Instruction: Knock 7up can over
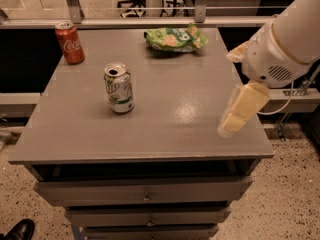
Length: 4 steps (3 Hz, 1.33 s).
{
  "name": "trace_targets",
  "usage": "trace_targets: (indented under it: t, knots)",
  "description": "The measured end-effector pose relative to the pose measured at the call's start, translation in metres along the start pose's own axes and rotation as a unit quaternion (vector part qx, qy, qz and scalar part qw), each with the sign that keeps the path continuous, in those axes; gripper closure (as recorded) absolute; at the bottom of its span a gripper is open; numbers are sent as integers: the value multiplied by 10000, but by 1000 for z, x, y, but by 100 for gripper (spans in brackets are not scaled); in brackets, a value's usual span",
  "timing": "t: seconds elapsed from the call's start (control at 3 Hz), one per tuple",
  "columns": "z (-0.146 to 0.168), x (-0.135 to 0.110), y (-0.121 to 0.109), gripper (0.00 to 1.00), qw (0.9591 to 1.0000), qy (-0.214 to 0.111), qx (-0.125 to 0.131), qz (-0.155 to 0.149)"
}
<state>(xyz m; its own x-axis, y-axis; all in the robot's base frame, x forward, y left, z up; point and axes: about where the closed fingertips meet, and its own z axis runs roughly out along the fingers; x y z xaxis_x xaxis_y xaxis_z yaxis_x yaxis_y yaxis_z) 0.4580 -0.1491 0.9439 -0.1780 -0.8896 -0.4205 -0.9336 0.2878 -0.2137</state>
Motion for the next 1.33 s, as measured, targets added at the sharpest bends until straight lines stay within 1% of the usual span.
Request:
trace_targets:
  t: [0.33, 0.67, 1.0, 1.33]
  knots:
    - [50, -60, -5, 0, 9945, -1023, -134, 160]
    - [71, -94, -8, 0, 9877, -1524, -211, 270]
    - [88, -132, 1, 0, 9803, -1882, -369, 468]
    - [88, -137, 1, 0, 9791, -1932, -356, 519]
